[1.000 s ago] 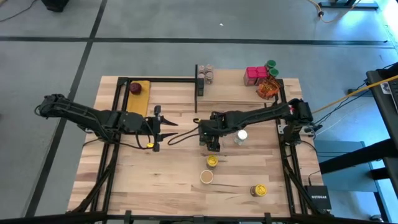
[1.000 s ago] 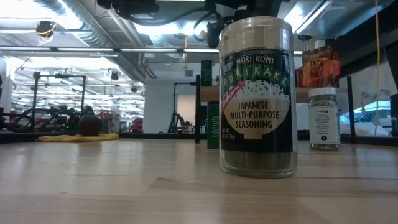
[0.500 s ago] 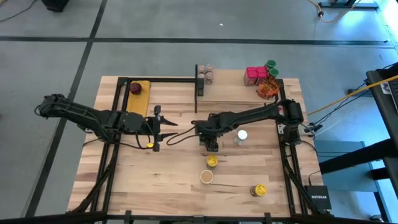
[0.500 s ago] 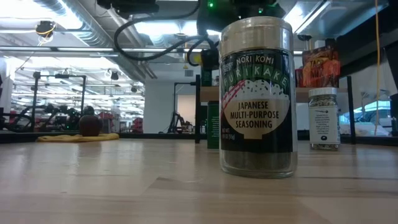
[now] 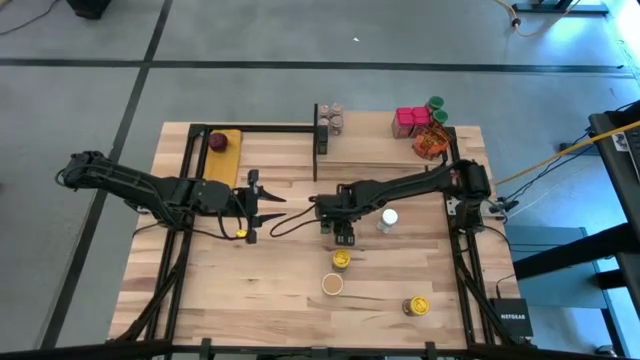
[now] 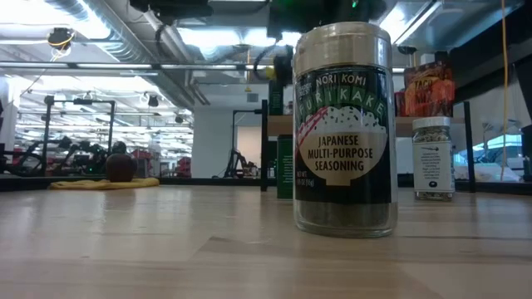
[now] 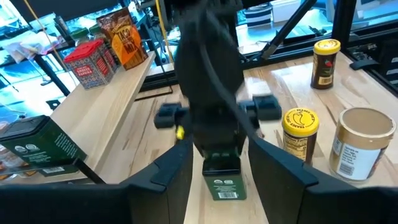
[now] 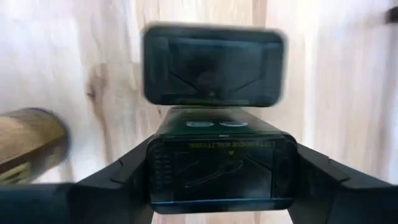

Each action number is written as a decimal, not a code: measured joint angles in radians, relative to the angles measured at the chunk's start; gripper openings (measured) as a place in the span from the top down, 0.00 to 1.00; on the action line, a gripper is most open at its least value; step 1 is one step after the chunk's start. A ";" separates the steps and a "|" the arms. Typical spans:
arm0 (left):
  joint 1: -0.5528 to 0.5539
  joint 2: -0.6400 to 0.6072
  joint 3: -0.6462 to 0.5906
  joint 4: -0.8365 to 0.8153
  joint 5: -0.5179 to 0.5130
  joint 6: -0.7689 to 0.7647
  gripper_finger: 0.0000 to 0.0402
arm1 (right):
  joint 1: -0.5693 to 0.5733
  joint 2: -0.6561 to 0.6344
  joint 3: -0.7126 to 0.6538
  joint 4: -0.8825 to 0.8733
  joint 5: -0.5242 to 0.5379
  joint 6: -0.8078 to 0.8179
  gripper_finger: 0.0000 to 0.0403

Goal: Shelf spices
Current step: Put the right black seasoning can on the shelf and align it with the other black seasoning can

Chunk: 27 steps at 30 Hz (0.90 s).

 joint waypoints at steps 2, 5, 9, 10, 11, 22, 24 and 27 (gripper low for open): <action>0.000 0.000 0.000 0.000 0.000 0.013 0.63 | 0.000 -0.034 0.000 -0.005 0.001 0.001 0.34; 0.000 0.000 0.000 0.000 0.000 0.013 0.63 | 0.000 -0.093 0.000 -0.037 0.036 0.002 0.34; 0.000 0.000 0.000 0.000 0.000 0.013 0.63 | 0.000 -0.185 0.000 -0.063 0.121 0.002 0.34; 0.000 0.000 0.000 0.000 0.000 0.013 0.63 | -0.003 -0.209 0.000 -0.067 0.139 0.002 0.34; 0.000 0.000 0.000 0.000 0.000 0.013 0.63 | -0.008 -0.230 0.000 -0.072 0.151 -0.001 0.34; 0.000 0.000 0.000 0.009 0.000 0.019 0.63 | -0.181 -0.345 0.002 -0.012 0.263 -0.102 0.34; 0.000 0.000 0.000 0.008 0.000 0.020 0.63 | -0.227 -0.345 0.002 0.019 0.247 -0.113 0.34; 0.000 0.000 0.000 0.008 0.000 0.028 0.63 | -0.286 -0.345 0.002 0.070 0.226 -0.136 0.33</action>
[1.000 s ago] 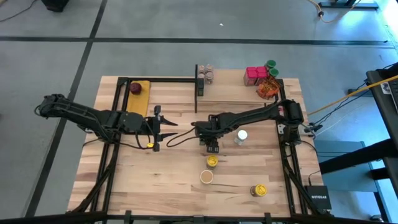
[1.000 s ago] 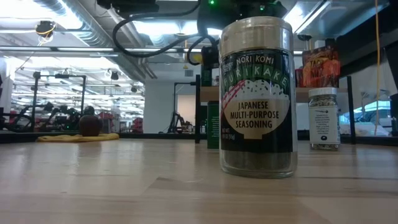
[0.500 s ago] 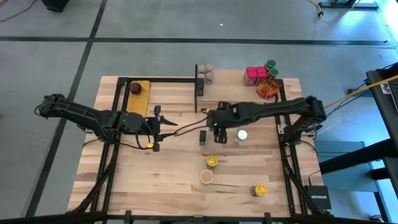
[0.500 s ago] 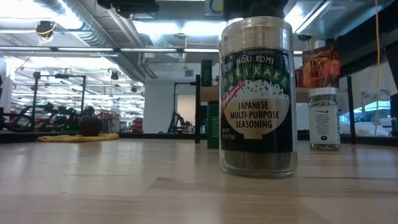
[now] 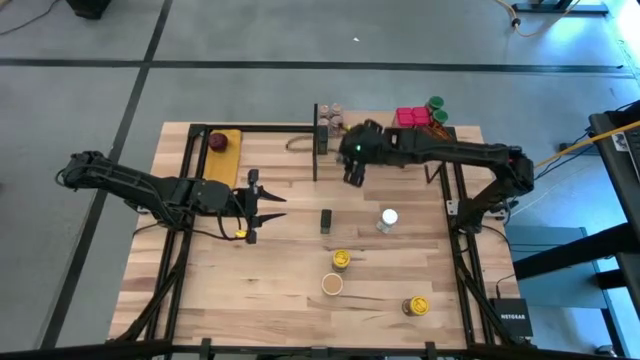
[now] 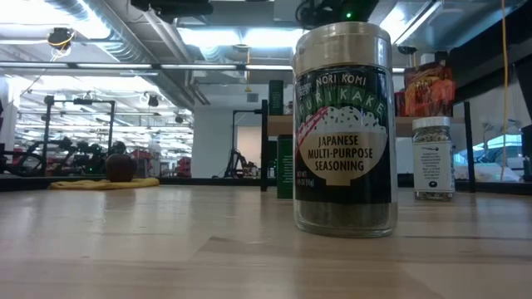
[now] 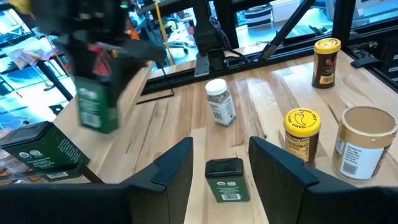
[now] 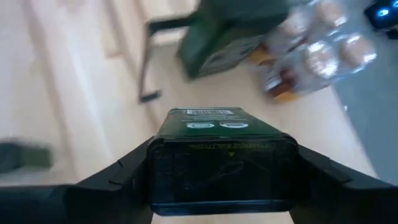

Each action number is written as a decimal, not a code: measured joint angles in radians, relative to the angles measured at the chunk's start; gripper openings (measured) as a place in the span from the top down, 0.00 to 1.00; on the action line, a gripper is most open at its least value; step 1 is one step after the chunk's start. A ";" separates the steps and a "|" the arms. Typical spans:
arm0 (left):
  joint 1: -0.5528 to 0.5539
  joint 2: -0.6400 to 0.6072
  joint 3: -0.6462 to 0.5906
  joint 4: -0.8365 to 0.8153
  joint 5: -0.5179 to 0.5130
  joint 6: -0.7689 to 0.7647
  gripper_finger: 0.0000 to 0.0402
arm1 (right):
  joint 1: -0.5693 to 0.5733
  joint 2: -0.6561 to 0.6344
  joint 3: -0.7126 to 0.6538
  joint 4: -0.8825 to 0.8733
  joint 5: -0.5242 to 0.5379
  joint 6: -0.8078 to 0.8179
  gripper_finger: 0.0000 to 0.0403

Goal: Shelf spices
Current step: Put the right black seasoning can on the shelf and align it with the other black seasoning can

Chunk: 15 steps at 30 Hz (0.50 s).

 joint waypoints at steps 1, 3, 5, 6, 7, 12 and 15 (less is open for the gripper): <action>0.000 0.000 0.000 0.000 0.000 0.000 0.63 | -0.017 0.000 0.000 0.024 -0.005 -0.008 0.31; 0.000 0.000 0.000 0.000 0.000 0.000 0.63 | -0.046 0.000 0.000 0.059 -0.027 -0.018 0.26; 0.000 0.000 0.000 0.000 0.000 0.001 0.63 | -0.070 0.004 0.000 0.074 -0.051 -0.027 0.20; 0.000 0.000 0.000 0.000 0.000 0.001 0.63 | -0.081 0.009 0.000 0.076 -0.055 -0.028 0.18; 0.000 0.000 0.000 0.000 0.000 0.001 0.63 | -0.091 0.015 0.000 0.069 -0.060 -0.028 0.17; 0.000 0.000 0.000 -0.002 0.000 0.003 0.63 | -0.108 0.033 0.000 0.071 -0.068 -0.020 0.15; 0.000 0.000 0.000 -0.002 0.000 0.003 0.63 | -0.107 0.033 0.000 0.096 -0.069 -0.034 0.15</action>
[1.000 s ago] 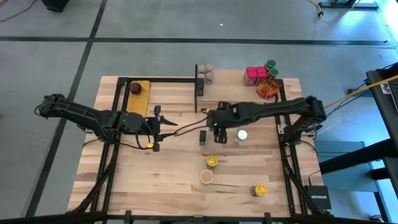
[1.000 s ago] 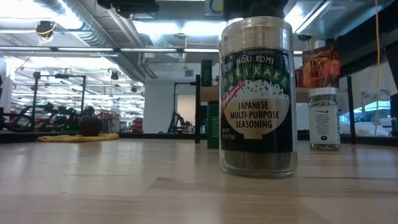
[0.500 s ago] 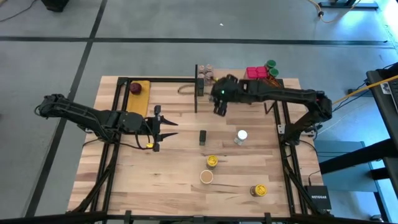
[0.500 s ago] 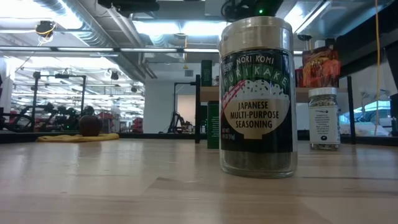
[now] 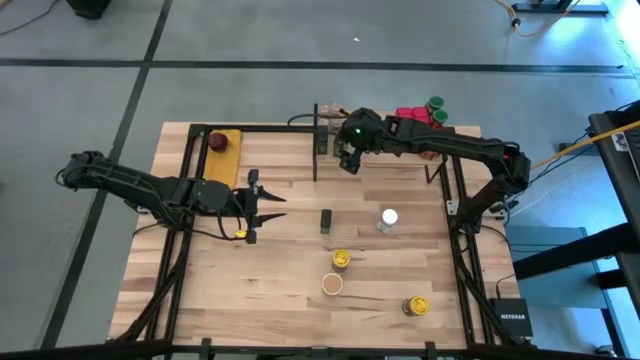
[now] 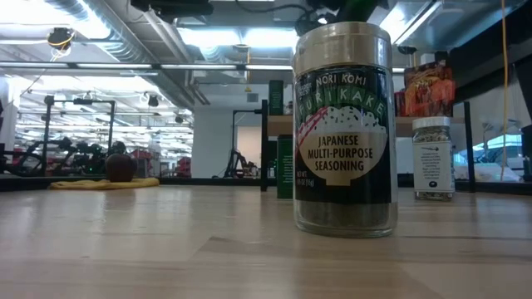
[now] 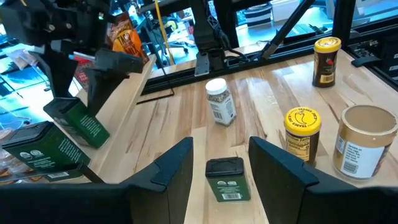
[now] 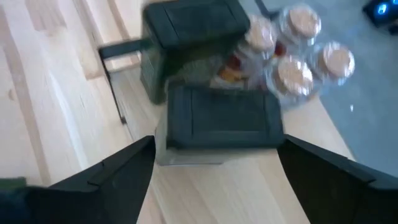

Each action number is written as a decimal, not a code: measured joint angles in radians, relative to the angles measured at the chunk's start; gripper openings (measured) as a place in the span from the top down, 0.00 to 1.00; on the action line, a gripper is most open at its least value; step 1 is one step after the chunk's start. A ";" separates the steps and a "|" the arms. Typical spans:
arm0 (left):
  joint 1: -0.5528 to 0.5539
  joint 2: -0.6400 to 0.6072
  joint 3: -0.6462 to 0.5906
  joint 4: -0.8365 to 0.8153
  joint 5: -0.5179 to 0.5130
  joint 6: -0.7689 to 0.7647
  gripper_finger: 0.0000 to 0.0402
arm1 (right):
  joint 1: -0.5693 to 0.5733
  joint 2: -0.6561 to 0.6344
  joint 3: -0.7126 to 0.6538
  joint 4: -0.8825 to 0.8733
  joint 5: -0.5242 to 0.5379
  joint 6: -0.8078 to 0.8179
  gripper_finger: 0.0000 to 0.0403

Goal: Shelf spices
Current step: Put the right black seasoning can on the shelf and align it with the other black seasoning can

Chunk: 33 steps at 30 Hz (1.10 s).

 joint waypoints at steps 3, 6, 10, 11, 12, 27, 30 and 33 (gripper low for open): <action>0.000 0.000 0.000 0.000 0.000 0.000 0.63 | 0.000 0.000 0.000 0.036 0.000 -0.011 0.15; 0.000 0.000 0.000 0.000 0.000 0.000 0.63 | 0.000 0.000 0.000 0.061 0.002 -0.025 0.15; 0.000 0.000 0.000 0.000 0.000 0.000 0.63 | 0.000 0.000 0.000 0.040 0.015 -0.041 0.15; 0.000 0.000 0.000 0.000 0.000 0.002 0.63 | 0.000 -0.001 0.000 0.033 0.008 -0.042 0.15; 0.000 0.000 0.000 -0.001 0.000 0.008 0.63 | 0.001 -0.002 0.000 0.029 0.001 -0.047 0.15; 0.000 0.000 0.000 -0.013 0.000 0.005 0.63 | 0.013 -0.091 -0.024 -0.075 0.036 -0.056 0.15; 0.000 0.000 0.000 -0.014 0.000 -0.001 0.63 | 0.005 -0.084 -0.084 0.043 0.056 -0.064 0.15; 0.000 0.000 0.000 -0.013 0.000 -0.002 0.63 | -0.008 -0.076 -0.134 0.111 0.128 -0.080 0.15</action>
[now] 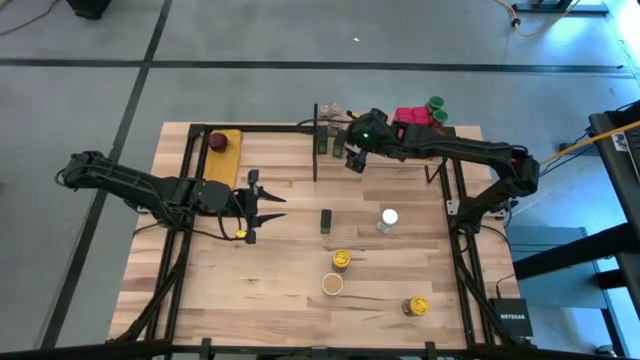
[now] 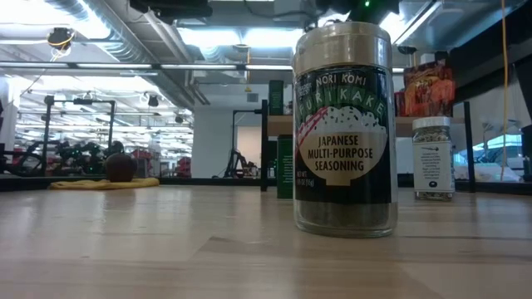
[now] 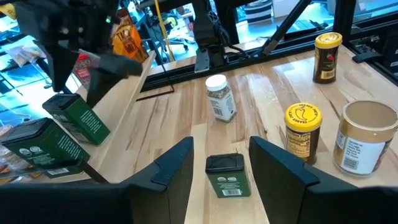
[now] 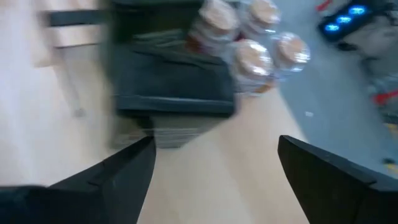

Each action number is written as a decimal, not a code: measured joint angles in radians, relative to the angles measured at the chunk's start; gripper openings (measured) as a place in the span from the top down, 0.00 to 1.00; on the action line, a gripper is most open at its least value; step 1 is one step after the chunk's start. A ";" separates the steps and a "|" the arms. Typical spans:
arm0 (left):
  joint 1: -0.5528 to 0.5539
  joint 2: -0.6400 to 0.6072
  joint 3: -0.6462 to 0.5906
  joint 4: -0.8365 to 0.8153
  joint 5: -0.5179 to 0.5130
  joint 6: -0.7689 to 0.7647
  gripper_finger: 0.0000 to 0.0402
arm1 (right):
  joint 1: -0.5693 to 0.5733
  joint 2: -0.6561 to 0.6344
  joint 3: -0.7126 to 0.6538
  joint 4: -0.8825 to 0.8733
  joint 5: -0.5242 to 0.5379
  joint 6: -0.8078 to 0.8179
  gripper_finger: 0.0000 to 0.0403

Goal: Shelf spices
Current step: Put the right black seasoning can on the shelf and align it with the other black seasoning can, then put the black seasoning can on the shelf and align it with the other black seasoning cans

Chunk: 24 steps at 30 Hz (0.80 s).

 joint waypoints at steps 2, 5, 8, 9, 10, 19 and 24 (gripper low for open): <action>0.000 0.000 0.000 -0.001 0.000 -0.002 0.63 | -0.012 0.001 -0.020 0.034 0.032 -0.002 0.15; 0.000 0.000 0.000 0.000 0.000 0.003 0.63 | -0.026 0.001 -0.034 0.086 0.019 -0.002 0.15; 0.000 0.000 0.000 0.000 0.000 0.002 0.63 | -0.035 0.001 -0.053 0.156 -0.007 0.000 0.15; 0.000 0.000 0.000 -0.001 0.000 -0.003 0.63 | -0.036 0.001 -0.062 0.185 -0.009 0.000 0.15; 0.000 0.000 0.000 -0.002 0.000 -0.007 0.63 | -0.041 0.001 -0.071 0.214 -0.013 0.000 0.15; 0.000 0.000 0.000 -0.003 0.000 -0.010 0.63 | -0.045 0.008 -0.093 0.249 0.019 0.022 0.15; 0.000 0.000 0.000 -0.004 0.000 -0.010 0.63 | -0.044 -0.031 -0.093 0.167 0.037 0.043 0.15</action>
